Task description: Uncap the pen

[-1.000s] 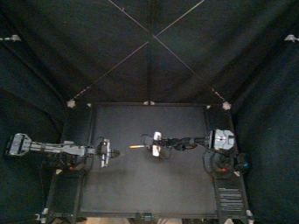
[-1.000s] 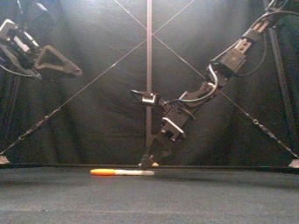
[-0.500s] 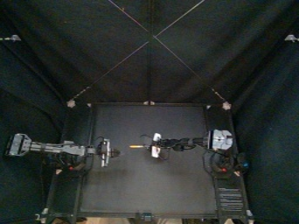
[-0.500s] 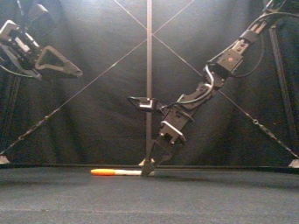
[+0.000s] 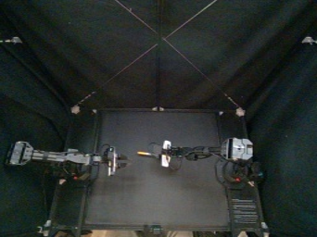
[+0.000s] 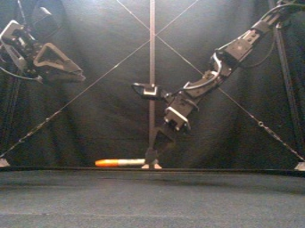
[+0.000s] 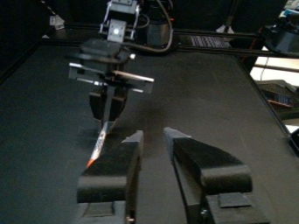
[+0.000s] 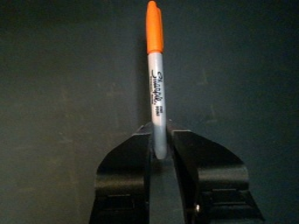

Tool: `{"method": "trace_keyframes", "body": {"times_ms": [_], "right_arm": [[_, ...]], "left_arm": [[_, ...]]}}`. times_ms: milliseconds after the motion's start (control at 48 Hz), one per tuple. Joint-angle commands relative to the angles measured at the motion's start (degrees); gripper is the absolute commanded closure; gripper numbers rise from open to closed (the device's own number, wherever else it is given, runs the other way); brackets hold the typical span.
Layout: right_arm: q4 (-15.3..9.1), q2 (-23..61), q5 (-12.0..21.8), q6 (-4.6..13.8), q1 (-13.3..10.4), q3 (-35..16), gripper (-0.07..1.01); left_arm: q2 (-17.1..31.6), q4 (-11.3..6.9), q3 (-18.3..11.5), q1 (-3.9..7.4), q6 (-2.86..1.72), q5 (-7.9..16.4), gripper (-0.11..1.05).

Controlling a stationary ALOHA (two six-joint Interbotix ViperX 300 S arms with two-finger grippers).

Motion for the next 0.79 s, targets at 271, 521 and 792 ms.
{"method": "trace_keyframes", "body": {"times_ms": [271, 521, 792], "right_arm": [[-1.32, -8.7, -3.87, -0.26, 3.25, -1.23, 0.41], [-2.37, -9.76, -7.12, -0.35, 5.27, -1.41, 0.41], [-2.81, -9.84, -7.21, -0.62, 6.15, -3.16, 0.41]], "left_arm": [[0.0, -6.77, -1.85, 1.76, 0.26, -1.14, 0.04], [0.09, -6.94, -1.49, 5.1, 0.0, -1.14, 0.04], [0.0, -14.59, -1.32, 5.36, -1.76, 0.18, 0.04]]}}
